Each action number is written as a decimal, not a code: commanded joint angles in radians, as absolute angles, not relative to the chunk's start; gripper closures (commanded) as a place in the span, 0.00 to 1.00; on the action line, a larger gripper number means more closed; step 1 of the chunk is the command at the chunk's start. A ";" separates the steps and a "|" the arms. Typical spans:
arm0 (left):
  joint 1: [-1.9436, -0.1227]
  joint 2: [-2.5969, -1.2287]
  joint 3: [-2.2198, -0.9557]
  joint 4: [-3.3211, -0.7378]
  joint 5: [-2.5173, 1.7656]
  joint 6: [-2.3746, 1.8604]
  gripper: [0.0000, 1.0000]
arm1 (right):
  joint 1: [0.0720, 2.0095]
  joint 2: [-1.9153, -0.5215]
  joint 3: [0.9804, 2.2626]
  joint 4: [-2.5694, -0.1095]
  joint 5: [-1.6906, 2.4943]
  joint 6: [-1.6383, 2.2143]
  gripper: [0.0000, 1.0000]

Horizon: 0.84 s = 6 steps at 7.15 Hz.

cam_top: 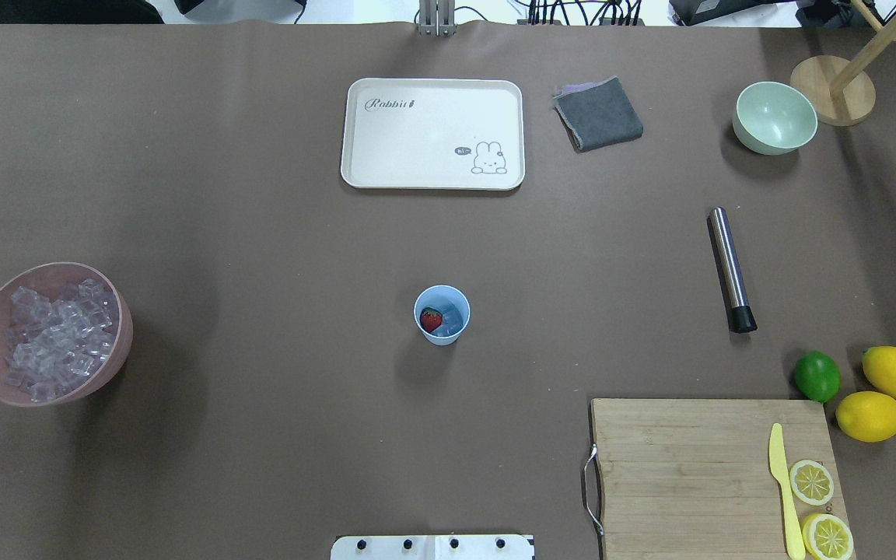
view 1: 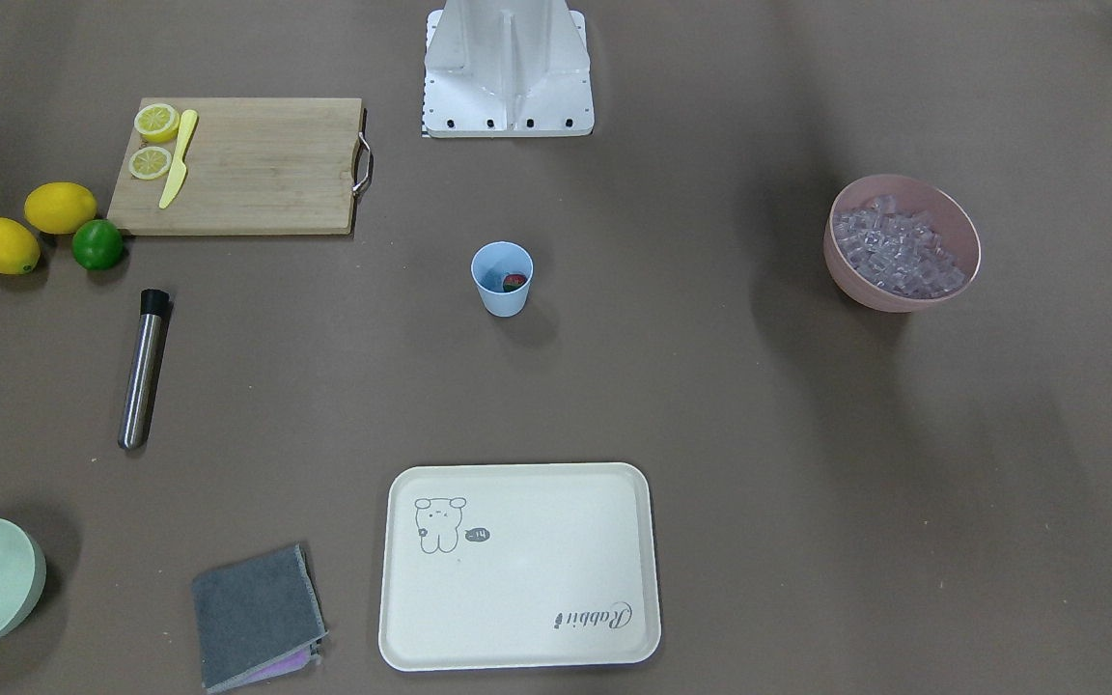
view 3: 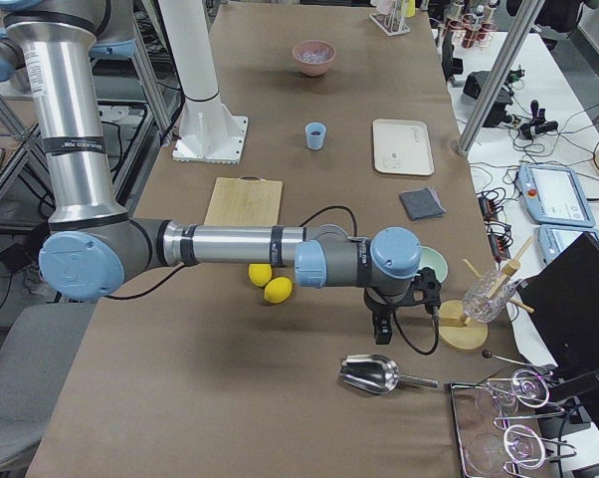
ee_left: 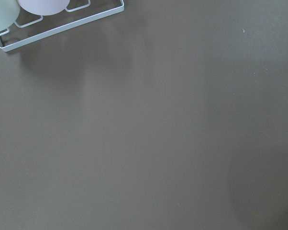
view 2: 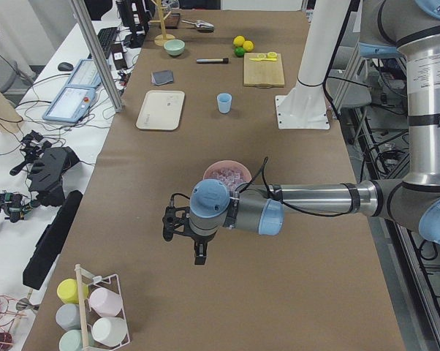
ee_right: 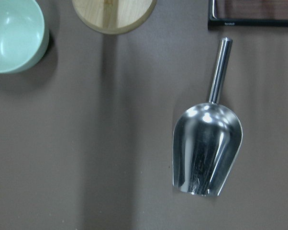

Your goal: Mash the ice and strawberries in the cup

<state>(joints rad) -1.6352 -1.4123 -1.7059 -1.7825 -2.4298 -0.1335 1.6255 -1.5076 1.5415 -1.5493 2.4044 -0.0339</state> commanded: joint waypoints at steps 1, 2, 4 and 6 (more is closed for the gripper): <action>-1.635 -1.413 -1.710 -1.781 -2.430 -0.135 0.02 | 1.684 -1.568 1.637 -1.712 2.395 -0.171 0.00; -1.635 -1.413 -1.710 -1.782 -2.430 -0.133 0.02 | 1.730 -1.560 1.707 -1.865 2.340 -0.242 0.00; -1.635 -1.411 -1.707 -1.784 -2.430 -0.133 0.02 | 1.770 -1.558 1.724 -1.930 2.310 -0.333 0.00; -1.635 -1.411 -1.707 -1.786 -2.430 -0.133 0.02 | 1.770 -1.569 1.703 -1.928 2.300 -0.333 0.00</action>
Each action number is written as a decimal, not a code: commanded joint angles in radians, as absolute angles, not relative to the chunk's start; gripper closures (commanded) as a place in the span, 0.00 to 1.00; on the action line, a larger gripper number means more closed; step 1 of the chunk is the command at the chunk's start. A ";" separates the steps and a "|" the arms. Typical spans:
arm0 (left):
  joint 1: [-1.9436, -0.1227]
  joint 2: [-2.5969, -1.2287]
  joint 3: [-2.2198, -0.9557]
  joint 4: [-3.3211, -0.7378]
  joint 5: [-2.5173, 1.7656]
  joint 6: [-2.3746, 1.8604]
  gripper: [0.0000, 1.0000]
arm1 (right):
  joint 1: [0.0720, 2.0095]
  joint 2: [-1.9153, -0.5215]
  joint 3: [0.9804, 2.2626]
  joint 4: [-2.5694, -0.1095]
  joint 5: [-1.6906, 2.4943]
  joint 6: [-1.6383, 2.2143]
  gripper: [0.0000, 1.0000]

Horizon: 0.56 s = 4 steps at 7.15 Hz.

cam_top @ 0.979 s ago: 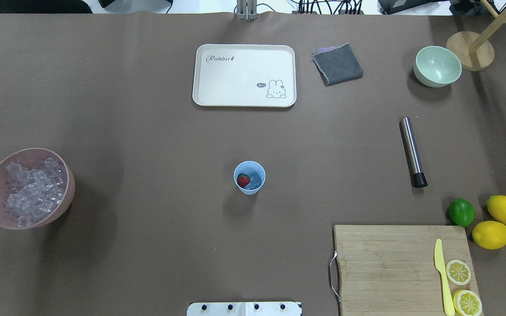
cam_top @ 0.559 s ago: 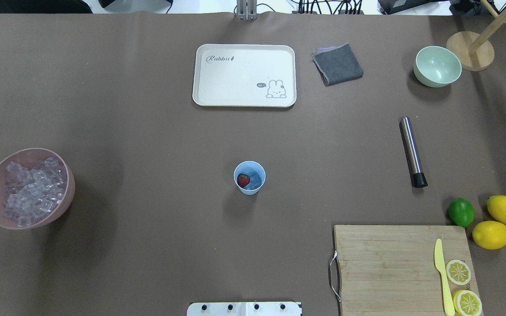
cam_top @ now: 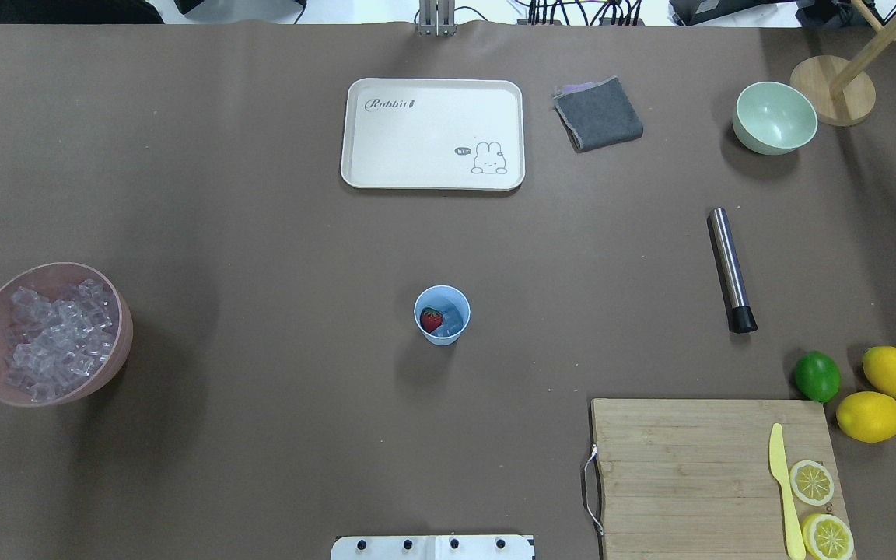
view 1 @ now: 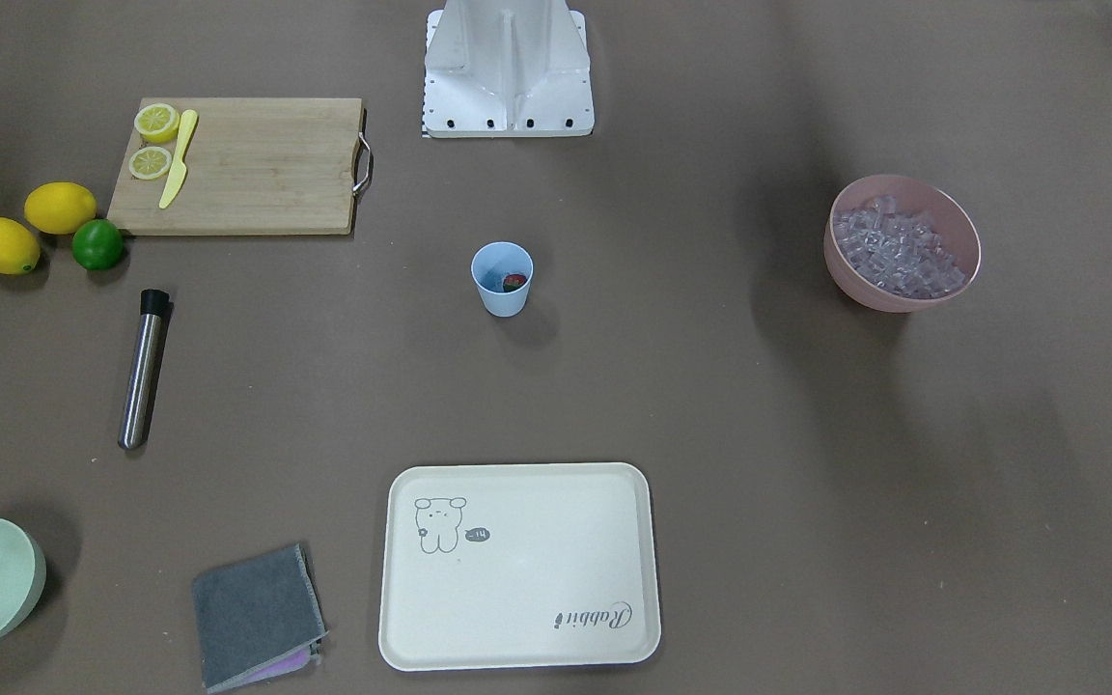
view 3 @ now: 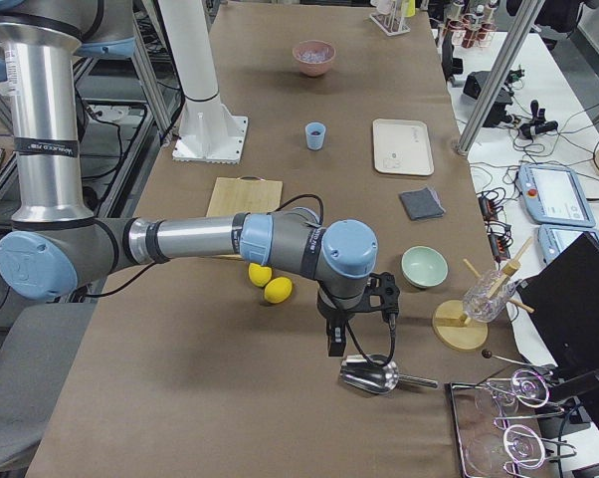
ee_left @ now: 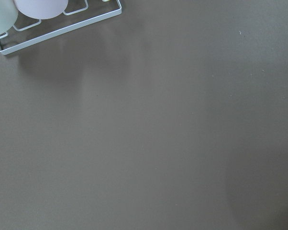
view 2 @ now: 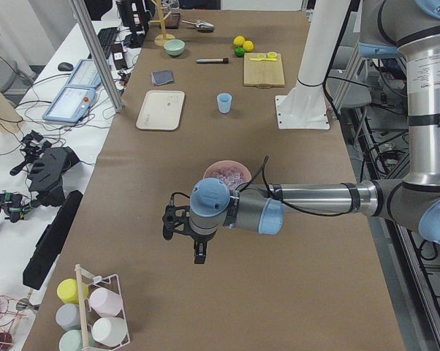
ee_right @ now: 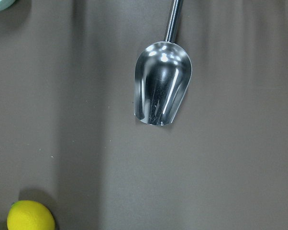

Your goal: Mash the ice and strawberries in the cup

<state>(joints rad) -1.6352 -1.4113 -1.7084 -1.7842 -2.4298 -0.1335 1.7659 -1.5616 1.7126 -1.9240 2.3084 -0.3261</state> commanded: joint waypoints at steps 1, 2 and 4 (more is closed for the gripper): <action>-1.635 -1.411 -1.706 -1.786 -2.428 -0.130 0.02 | 1.772 -1.569 1.695 -1.925 2.299 -0.333 0.00; -1.635 -1.411 -1.706 -1.787 -2.424 -0.130 0.02 | 1.772 -1.557 1.665 -1.921 2.299 -0.321 0.00; -1.635 -1.388 -1.697 -1.901 -2.395 -0.130 0.02 | 1.772 -1.557 1.634 -1.901 2.307 -0.319 0.00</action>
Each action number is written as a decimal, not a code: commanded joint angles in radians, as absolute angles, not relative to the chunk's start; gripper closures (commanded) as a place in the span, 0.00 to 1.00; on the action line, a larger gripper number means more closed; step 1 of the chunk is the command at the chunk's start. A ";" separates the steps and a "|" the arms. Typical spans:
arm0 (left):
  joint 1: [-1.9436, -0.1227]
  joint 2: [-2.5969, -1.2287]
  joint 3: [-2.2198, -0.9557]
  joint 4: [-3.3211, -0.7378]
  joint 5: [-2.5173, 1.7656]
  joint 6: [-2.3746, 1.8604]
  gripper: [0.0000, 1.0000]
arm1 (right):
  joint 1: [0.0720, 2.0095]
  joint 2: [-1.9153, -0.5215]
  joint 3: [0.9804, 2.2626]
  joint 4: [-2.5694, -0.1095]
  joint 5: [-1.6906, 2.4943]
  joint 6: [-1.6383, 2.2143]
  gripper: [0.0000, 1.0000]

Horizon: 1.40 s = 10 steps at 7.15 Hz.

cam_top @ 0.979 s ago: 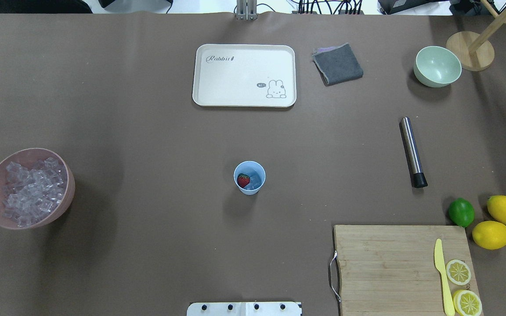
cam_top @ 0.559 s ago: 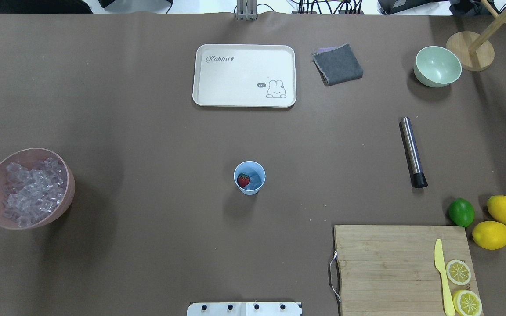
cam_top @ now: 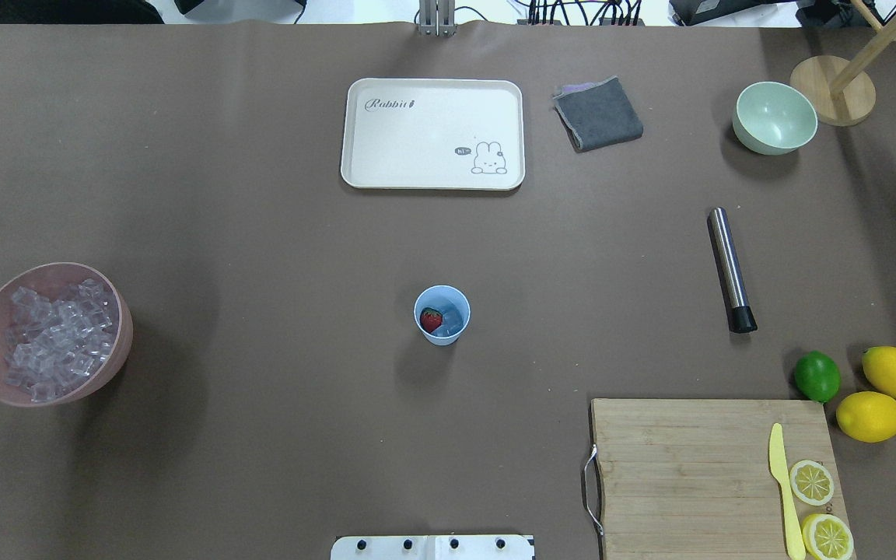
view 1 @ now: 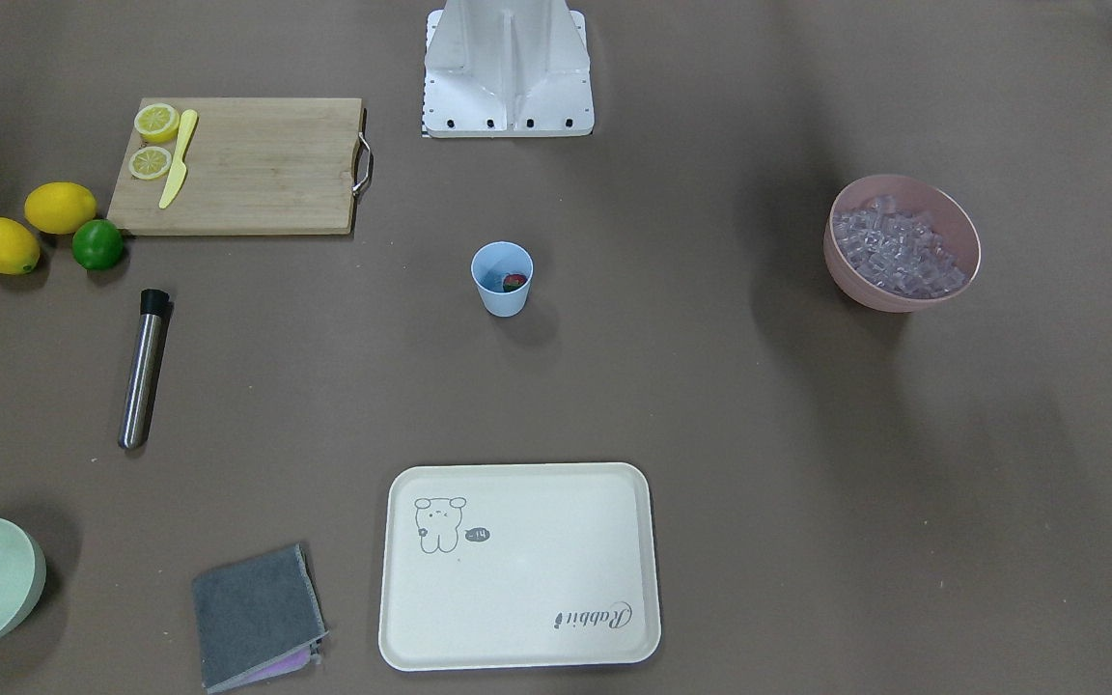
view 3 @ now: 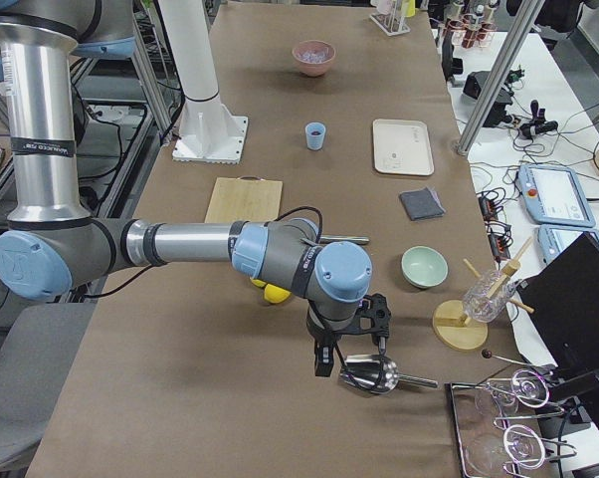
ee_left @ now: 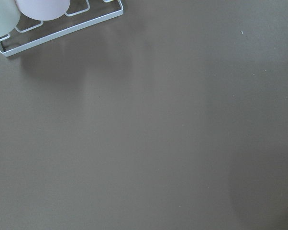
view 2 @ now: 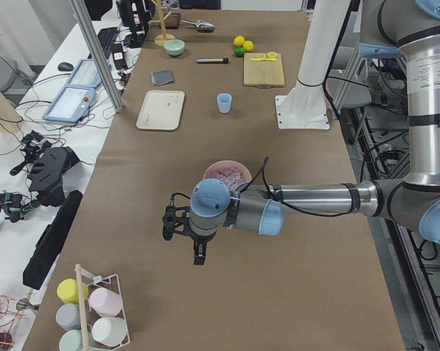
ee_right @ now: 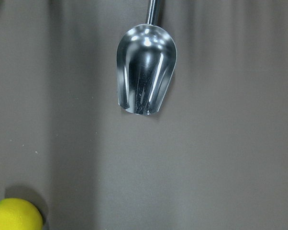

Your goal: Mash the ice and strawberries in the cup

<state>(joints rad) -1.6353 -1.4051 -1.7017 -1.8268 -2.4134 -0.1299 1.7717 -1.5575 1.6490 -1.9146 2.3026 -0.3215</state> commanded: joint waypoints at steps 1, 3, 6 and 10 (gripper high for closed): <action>-1.634 -1.376 -1.700 -1.940 -2.372 -0.130 0.02 | 1.772 -1.569 1.629 -1.878 2.306 -0.321 0.00; -1.631 -1.377 -1.695 -1.951 -2.381 -0.135 0.02 | 1.772 -1.574 1.629 -1.859 2.306 -0.319 0.00; -1.625 -1.434 -1.680 -1.868 -2.384 -0.132 0.02 | 1.770 -1.565 1.623 -1.795 2.307 -0.316 0.00; -1.621 -1.511 -1.672 -1.758 -2.419 -0.130 0.02 | 1.766 -1.549 1.631 -1.793 2.307 -0.287 0.00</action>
